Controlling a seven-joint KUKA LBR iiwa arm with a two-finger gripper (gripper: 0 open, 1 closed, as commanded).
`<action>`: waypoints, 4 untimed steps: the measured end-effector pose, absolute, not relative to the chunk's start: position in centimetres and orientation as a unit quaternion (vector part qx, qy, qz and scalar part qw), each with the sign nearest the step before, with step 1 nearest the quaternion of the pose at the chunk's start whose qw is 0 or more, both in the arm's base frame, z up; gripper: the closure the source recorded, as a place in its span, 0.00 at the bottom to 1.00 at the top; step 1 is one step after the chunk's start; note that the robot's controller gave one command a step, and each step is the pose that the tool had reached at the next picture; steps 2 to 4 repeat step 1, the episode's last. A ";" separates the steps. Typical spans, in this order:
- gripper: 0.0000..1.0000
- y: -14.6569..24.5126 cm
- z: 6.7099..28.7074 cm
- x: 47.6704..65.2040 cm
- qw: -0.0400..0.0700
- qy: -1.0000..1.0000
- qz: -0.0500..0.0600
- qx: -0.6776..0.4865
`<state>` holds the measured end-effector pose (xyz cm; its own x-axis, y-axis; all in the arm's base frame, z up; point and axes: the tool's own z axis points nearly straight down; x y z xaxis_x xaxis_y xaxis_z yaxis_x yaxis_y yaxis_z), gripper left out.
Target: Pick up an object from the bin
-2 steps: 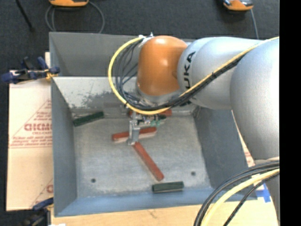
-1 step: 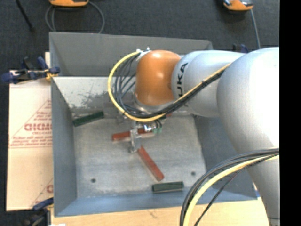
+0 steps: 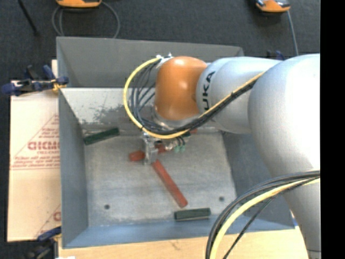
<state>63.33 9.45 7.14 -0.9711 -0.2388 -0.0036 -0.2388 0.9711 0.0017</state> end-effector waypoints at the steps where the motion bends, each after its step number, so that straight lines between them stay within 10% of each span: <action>1: 1.00 6.3 23.3 63.8 0.006 0.972 -0.001 -0.234; 4: 1.00 6.3 23.3 63.8 0.006 0.972 -0.001 -0.234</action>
Offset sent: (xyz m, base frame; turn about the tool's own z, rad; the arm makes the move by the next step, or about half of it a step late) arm 0.0013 -0.0293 0.1555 -0.2334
